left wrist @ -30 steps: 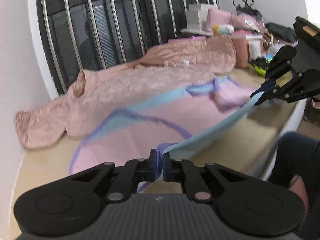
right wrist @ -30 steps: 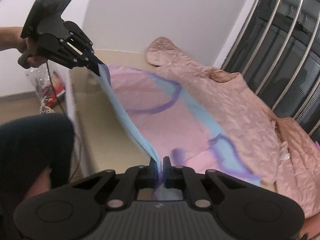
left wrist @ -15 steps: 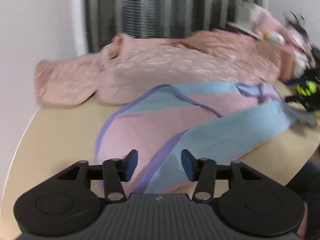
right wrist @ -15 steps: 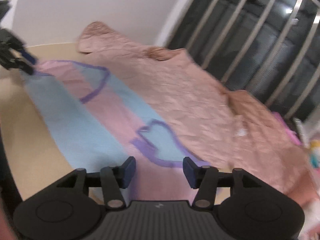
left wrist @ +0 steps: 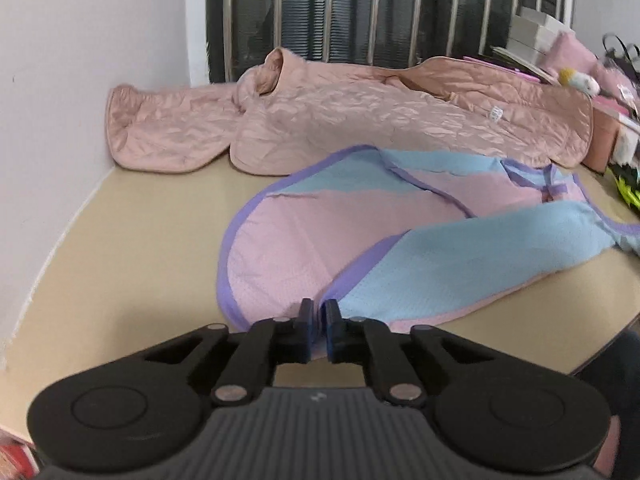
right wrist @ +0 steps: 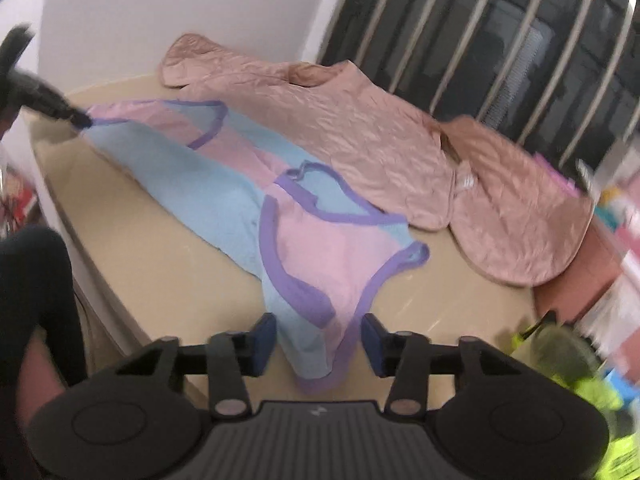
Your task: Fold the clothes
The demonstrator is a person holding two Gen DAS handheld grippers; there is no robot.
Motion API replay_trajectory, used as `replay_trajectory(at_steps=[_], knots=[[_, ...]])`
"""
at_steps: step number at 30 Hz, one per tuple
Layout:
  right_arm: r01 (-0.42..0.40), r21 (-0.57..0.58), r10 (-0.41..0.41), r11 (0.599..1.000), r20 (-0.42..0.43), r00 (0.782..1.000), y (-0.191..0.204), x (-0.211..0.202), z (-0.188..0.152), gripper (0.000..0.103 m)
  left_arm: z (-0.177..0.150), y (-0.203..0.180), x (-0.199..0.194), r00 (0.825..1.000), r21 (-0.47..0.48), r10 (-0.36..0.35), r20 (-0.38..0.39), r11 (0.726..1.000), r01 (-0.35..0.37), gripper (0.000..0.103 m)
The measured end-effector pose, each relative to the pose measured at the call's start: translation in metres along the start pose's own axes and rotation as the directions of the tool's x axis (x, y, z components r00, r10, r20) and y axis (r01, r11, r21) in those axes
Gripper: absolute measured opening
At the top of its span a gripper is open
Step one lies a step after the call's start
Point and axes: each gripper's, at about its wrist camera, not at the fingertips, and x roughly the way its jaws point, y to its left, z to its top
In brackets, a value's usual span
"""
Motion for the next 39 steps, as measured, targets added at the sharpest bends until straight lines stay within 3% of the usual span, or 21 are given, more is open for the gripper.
replay_trajectory(at_steps=[3, 5, 7, 11, 15, 17, 20, 22, 27, 30, 32, 33, 34, 39], knots=[[-0.064, 0.048, 0.065, 0.997, -0.016, 0.998, -0.002, 0.011, 0.0, 0.003, -0.001, 0.005, -0.002, 0.998, 0.021, 0.062, 0.008, 0.998, -0.062, 0.002], [-0.109, 0.014, 0.109, 0.994, -0.02, 0.994, 0.002, 0.012, 0.002, 0.003, -0.002, 0.009, -0.002, 0.994, 0.045, 0.103, 0.019, 0.994, -0.104, 0.002], [-0.101, -0.032, 0.1, 0.994, -0.019, 0.995, 0.005, 0.011, 0.01, 0.003, -0.001, 0.013, -0.002, 0.992, 0.068, 0.126, 0.023, 0.989, -0.128, 0.002], [0.005, -0.121, -0.003, 0.993, 0.019, 1.0, 0.003, 0.017, 0.037, 0.003, 0.006, 0.017, -0.001, 0.987, 0.086, 0.156, 0.045, 0.984, -0.159, 0.002], [0.099, -0.261, -0.086, 0.96, 0.058, 0.995, 0.022, 0.046, 0.052, 0.004, 0.009, 0.015, 0.003, 0.986, 0.102, 0.159, 0.047, 0.981, -0.163, 0.002], [0.108, -0.29, -0.098, 0.951, 0.05, 0.994, 0.032, 0.067, 0.051, 0.008, 0.008, 0.015, 0.005, 0.984, 0.105, 0.173, 0.045, 0.979, -0.177, 0.004], [0.194, -0.316, -0.197, 0.929, 0.022, 0.98, 0.037, 0.078, 0.048, 0.015, 0.005, 0.02, 0.002, 0.98, 0.059, 0.197, 0.027, 0.978, -0.199, 0.009], [0.231, -0.272, -0.233, 0.934, 0.026, 0.972, 0.031, 0.064, 0.043, 0.04, 0.005, 0.026, -0.004, 0.98, 0.013, 0.198, 0.03, 0.98, -0.198, 0.014], [0.17, -0.034, -0.169, 0.985, 0.028, 0.985, 0.015, 0.021, 0.025, 0.043, 0.007, 0.033, -0.012, 0.985, -0.068, 0.167, 0.042, 0.984, -0.164, 0.026], [0.102, 0.137, -0.106, 0.985, 0.019, 0.994, 0.01, 0.018, 0.019, 0.04, 0.007, 0.029, -0.006, 0.987, -0.059, 0.156, 0.034, 0.986, -0.154, 0.029], [0.091, 0.205, -0.095, 0.974, 0.007, 0.995, 0.01, 0.025, 0.014, 0.018, 0.007, 0.025, 0.0, 0.988, -0.049, 0.151, 0.02, 0.988, -0.15, 0.029], [0.092, 0.225, -0.093, 0.97, -0.005, 0.996, 0.01, 0.029, 0.012, 0.004, 0.007, 0.023, 0.003, 0.989, -0.045, 0.148, 0.012, 0.988, -0.147, 0.021], [0.093, 0.241, -0.093, 0.966, -0.012, 0.996, 0.009, 0.031, 0.011, 0.004, 0.007, 0.021, 0.005, 0.989, -0.04, 0.146, 0.006, 0.989, -0.146, 0.004], [0.114, 0.281, -0.11, 0.953, -0.03, 0.993, 0.002, 0.02, 0.005, 0.0, 0.005, 0.014, 0.004, 0.988, -0.013, 0.157, -0.001, 0.987, -0.157, 0.001]])
